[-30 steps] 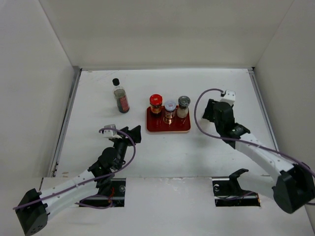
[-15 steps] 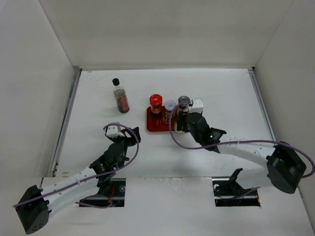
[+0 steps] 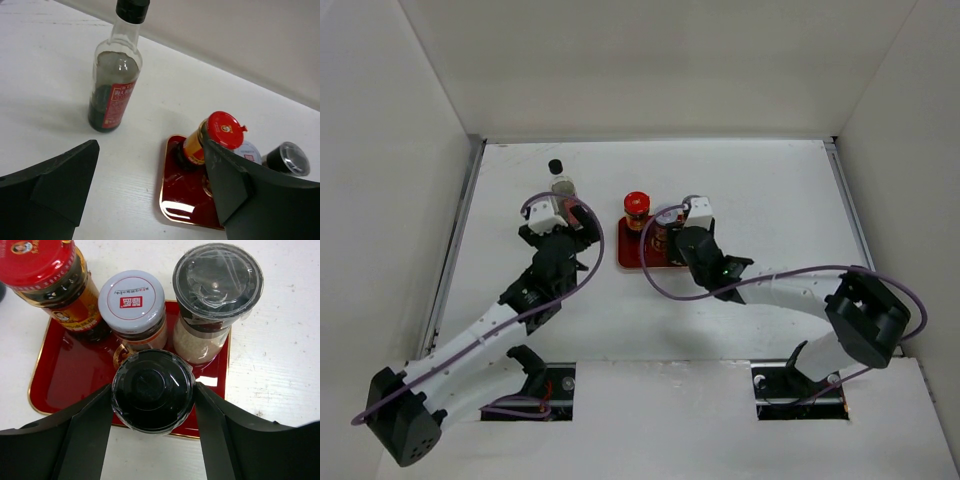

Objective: Organize the condiment bottles

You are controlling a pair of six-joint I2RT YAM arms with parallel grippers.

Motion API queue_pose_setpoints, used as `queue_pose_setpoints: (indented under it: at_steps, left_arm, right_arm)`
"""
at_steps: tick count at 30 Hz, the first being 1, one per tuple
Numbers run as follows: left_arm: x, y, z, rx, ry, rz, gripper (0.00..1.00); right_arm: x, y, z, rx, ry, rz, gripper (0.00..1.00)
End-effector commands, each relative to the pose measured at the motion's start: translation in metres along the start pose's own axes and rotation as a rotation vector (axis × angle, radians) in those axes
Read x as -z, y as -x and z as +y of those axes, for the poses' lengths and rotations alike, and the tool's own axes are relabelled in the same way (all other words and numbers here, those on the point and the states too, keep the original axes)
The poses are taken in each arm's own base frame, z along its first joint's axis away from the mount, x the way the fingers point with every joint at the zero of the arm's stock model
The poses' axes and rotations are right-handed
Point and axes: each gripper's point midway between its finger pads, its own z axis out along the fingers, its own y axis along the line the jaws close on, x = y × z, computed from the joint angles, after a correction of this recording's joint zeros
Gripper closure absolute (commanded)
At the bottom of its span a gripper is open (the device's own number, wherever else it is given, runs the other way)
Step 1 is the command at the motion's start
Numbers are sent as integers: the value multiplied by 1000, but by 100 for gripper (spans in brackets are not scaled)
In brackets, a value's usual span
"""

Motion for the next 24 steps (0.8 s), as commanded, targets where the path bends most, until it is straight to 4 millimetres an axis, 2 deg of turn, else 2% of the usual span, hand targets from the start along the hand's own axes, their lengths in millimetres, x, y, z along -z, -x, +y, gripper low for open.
queue_pose_setpoints:
  at_steps: [1, 5, 7, 11, 16, 20, 24]
  left_arm:
    - [-13, 25, 0, -47, 42, -6, 14]
    - [-30, 43, 6, -70, 106, -6, 14]
    - [-41, 47, 7, -83, 127, 3, 14]
    - [-60, 63, 4, -97, 146, 6, 18]
    - [-86, 76, -2, -136, 155, 35, 33]
    - [-100, 76, -12, -155, 141, 55, 42]
    - [-116, 66, -9, -181, 169, 80, 44]
  right_arm:
    - [-5, 43, 13, -75, -1, -125, 37]
    - [-8, 37, 14, -45, 2, -102, 10]
    - [-5, 39, 16, -40, 15, -98, 2]
    - [9, 50, 20, -50, 79, -107, 0]
    - [32, 62, 12, -75, 123, -162, 0]
    - [45, 68, 7, -101, 149, -202, 0]
    - [55, 76, 1, -132, 162, -233, 0]
